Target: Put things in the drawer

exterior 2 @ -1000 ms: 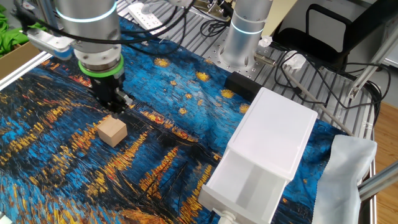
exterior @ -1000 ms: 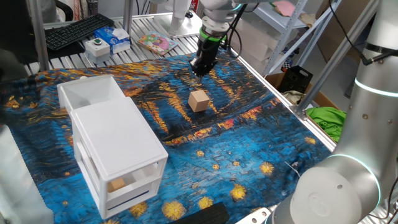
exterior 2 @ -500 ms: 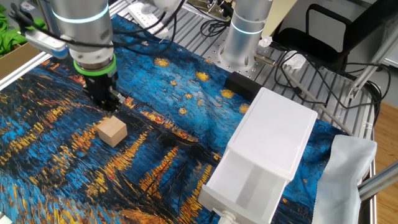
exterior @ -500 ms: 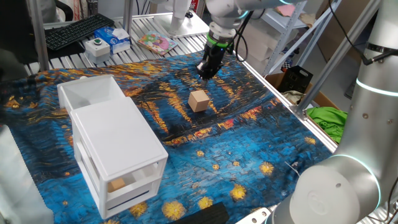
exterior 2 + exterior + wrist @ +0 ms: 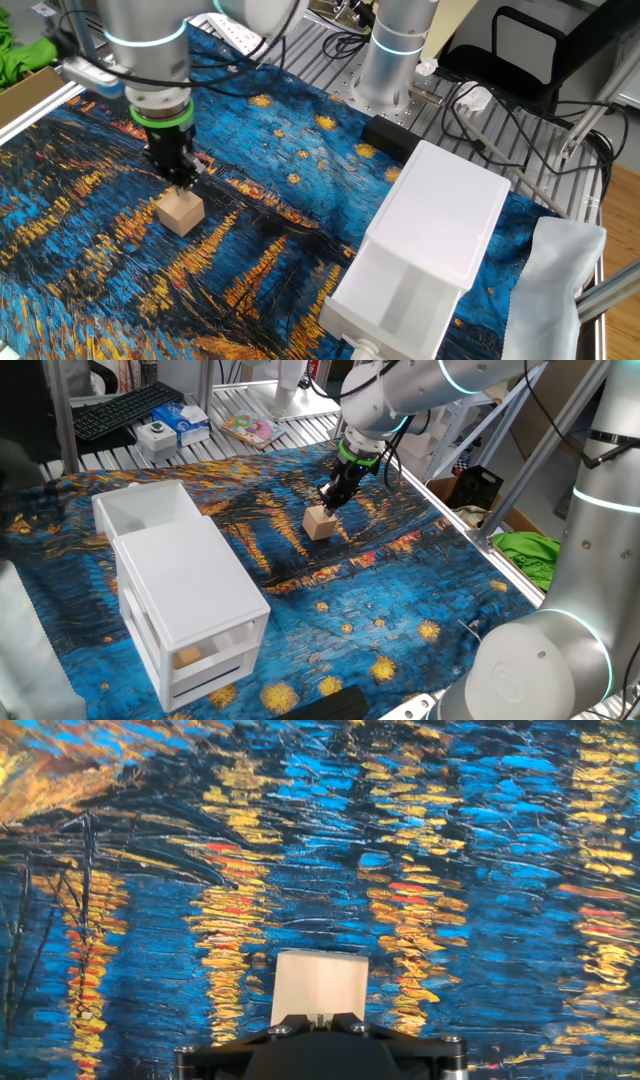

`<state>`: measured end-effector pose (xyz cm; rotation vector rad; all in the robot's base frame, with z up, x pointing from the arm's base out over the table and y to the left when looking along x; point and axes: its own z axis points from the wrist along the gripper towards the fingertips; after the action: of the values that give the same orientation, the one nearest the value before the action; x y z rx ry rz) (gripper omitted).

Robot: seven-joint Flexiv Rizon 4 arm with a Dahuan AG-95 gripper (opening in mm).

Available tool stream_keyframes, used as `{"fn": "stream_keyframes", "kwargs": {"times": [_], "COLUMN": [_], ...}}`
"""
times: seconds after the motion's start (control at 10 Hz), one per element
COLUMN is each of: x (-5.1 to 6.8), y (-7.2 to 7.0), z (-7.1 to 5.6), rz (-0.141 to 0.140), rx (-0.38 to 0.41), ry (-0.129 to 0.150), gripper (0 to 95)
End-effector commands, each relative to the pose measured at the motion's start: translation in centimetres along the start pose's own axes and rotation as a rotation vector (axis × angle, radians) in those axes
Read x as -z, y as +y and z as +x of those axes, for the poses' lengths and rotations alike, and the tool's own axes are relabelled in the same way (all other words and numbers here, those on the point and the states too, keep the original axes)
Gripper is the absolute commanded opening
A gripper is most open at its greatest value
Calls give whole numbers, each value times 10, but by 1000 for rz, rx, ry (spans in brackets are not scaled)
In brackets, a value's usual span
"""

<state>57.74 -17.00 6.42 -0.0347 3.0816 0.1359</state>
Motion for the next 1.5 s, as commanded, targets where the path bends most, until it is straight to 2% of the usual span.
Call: {"fn": "stream_keyframes", "kwargs": {"times": [0.1,0.2,0.3,0.4,0.5,0.6,0.8,0.9,1.3,1.5], "x": [-1,-1,0,0,0,0,2,3,4,-1], "y": [-1,-1,-1,-1,-1,-1,-1,-1,-1,0], "z": [1,1,1,1,1,1,1,0,0,1], "rz": [20,17,19,27,30,32,37,37,52,51], "rx": [13,-6,-25,-40,-51,-58,-76,-84,-95,-96], "ry": [47,51,53,56,55,55,53,54,49,49], "gripper": [0,0,190,570,570,760,760,950,950,950]}}
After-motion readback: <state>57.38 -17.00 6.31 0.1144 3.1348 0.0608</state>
